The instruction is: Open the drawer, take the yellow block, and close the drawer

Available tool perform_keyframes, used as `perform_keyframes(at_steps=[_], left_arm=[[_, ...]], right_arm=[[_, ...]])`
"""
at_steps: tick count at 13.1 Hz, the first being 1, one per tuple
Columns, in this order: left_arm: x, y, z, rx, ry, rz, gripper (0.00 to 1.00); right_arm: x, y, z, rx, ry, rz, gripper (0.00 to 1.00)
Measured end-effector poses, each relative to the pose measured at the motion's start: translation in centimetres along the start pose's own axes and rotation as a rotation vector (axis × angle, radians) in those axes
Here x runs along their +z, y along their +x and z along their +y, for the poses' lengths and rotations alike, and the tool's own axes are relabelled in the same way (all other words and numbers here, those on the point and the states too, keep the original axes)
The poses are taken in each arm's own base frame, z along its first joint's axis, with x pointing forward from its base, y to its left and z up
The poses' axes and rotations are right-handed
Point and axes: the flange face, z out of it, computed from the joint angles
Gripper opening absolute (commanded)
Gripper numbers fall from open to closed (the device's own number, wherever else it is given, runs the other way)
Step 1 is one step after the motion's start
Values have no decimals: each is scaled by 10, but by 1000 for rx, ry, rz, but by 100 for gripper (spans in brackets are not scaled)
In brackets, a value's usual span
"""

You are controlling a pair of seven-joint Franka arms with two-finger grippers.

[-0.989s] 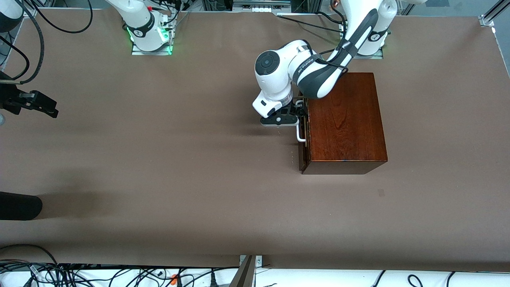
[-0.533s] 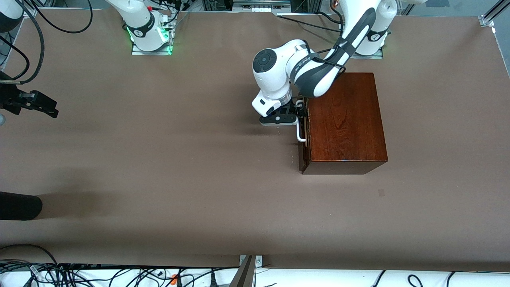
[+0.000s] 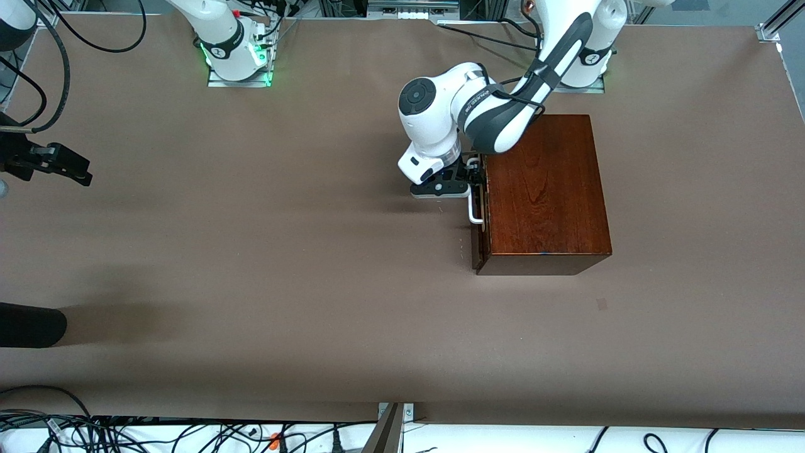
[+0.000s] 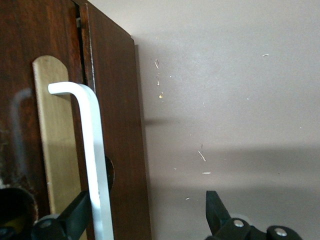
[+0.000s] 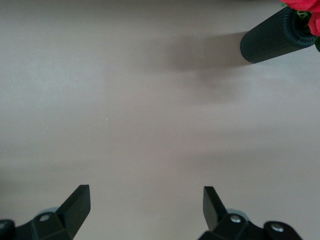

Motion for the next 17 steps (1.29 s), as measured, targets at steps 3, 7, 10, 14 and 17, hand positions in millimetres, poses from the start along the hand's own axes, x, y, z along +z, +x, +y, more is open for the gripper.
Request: perform_keyframes(at_steps=[3,7,10,14,17], left_arm=[[4,1,4,-3,-20,8,100],[4,3,7,-21,-39,18,100],[-9,7,28,-51,-123,20,100],[-14,11,52,-58,-154,18,100],[-16,12,61,-65,-158,16,100]], right_arm=[[0,0,0,0,0,0,100],[0,0,0,0,0,0,100],[0,0,0,0,0,0,100],[0,0,0,0,0,1,100],[1,0,0,-1,0,0,100]])
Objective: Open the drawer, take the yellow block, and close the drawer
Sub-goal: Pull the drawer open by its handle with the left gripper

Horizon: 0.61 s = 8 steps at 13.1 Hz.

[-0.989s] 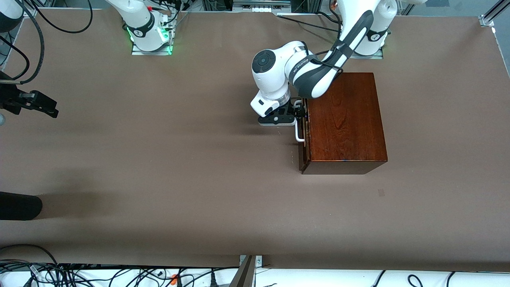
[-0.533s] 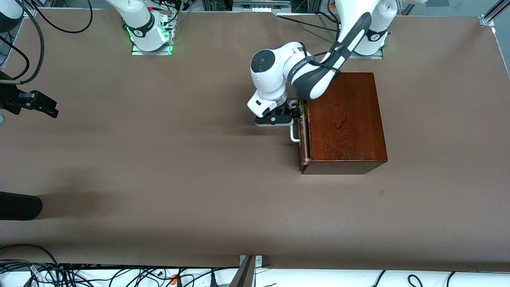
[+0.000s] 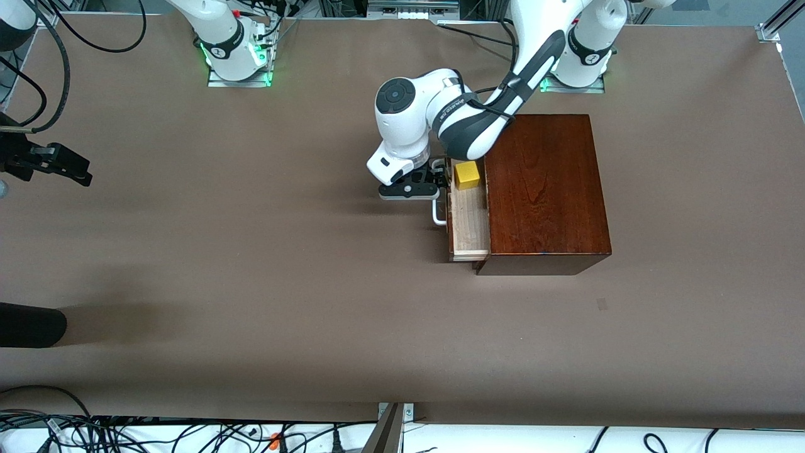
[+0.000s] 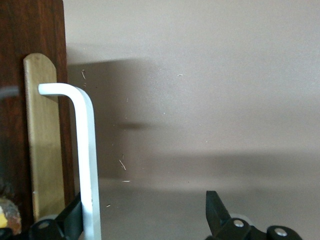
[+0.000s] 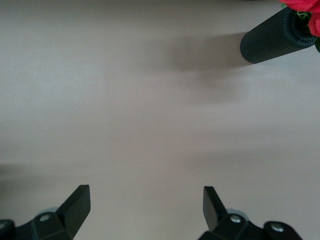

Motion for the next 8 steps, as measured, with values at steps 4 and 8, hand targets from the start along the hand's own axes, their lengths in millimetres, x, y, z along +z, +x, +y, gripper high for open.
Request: perform_keyframes(at_steps=[4,8], left_arm=[[-10,-2,22,-3,-60,8,100],[-12,1,25,-10,-73,6,100]], right_arm=[[13,5,-3,-2,7,-20,100],[19,7,-8,-45,30,-32,100]])
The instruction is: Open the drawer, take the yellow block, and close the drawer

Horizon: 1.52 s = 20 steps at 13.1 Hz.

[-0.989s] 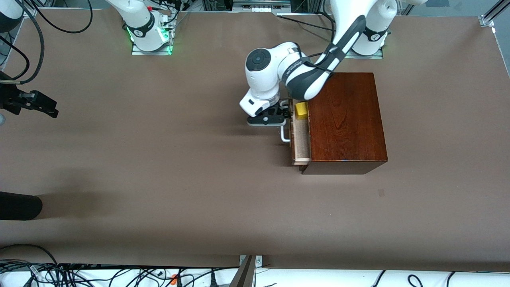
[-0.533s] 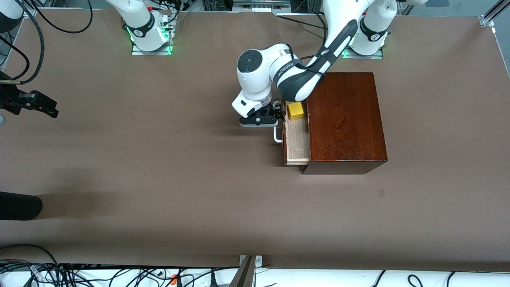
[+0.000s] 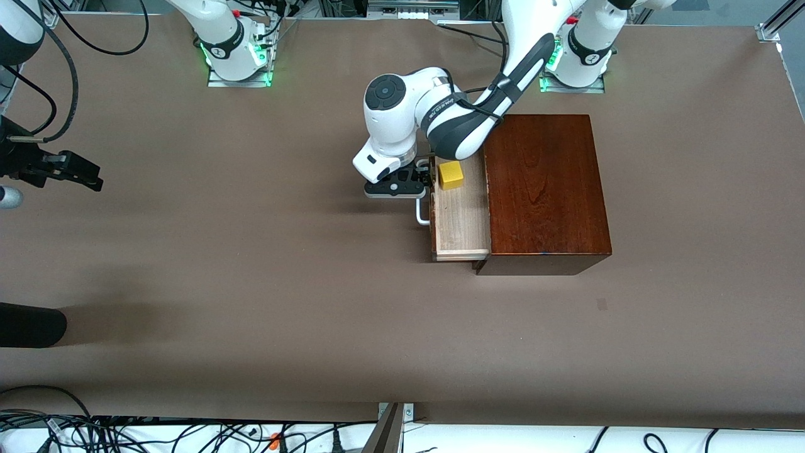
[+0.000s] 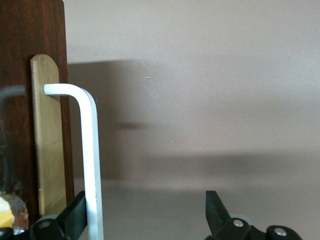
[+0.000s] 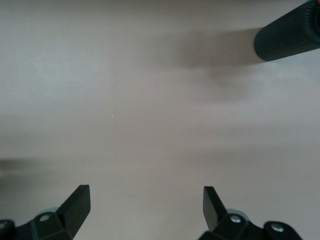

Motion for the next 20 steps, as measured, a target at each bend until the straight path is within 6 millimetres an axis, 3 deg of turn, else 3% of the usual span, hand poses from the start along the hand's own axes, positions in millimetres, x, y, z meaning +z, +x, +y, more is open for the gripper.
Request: perform_keyframes(at_steps=[3,6,8,11,14,17,20], left_arm=[[-19,5,-3,-11,29,-8,100],[-76,16,-22,-60,92,-61,100],[-120,31,-53,-90,121,-89,100],[-179,67,-133,-140,130,-140,100],[-228,108,-250,-208,64,-206,100],[-258,130,-361,-175,0,-237,100],[-275,134,-422,-45,-25,-227,100]], right_arm=[[16,5,-6,-48,8,-36,100],[15,0,-18,-93,19,-67,100],[10,-6,-40,-203,30,-77,100],[5,-16,-78,-385,68,-101,100],[2,-27,-132,-621,123,-100,100],[1,-49,-218,-877,129,-83,100],[9,-78,-319,-1061,114,-29,100]])
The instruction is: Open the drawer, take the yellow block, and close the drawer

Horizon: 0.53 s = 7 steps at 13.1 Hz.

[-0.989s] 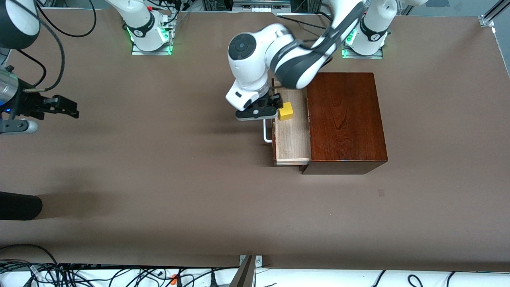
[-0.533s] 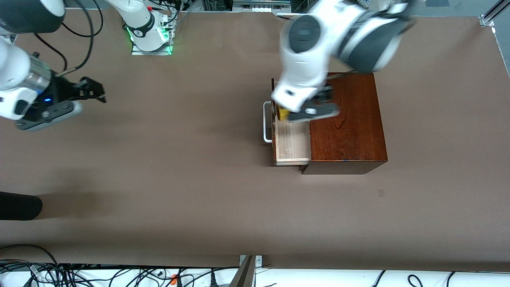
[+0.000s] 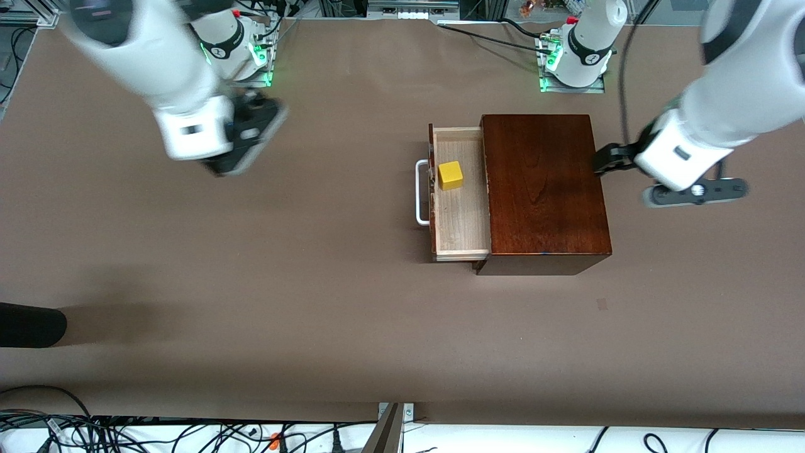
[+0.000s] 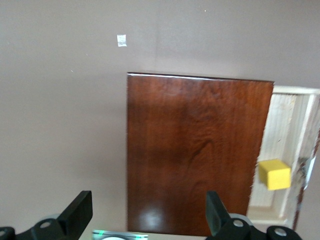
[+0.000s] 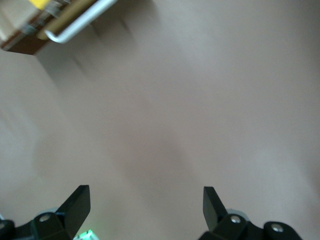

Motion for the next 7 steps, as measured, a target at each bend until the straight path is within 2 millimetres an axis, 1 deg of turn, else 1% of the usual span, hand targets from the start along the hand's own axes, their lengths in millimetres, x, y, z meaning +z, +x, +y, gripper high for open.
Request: perform_keyframes(at_steps=[2,3,4,5,6,7], left_arm=[[-12,-4,-26,81,8,17,100],[-16,-6,-43,105,19,25,100],[-19,-8,-62,109,28,41,100],[-19,-10,-78,100,27,65,100],[-15,-13,-89,93,21,87,100],[-8,-18,-95,89,20,97,100]], right_arm=[[20,44,-46,-106,-21,34,100],[32,66,-70,-162,-42,50,100],[45,86,-94,-218,-68,59,100],[55,104,-114,-264,-81,68,100],[60,121,-128,-296,-83,80,100],[64,136,-138,-321,-79,95,100]])
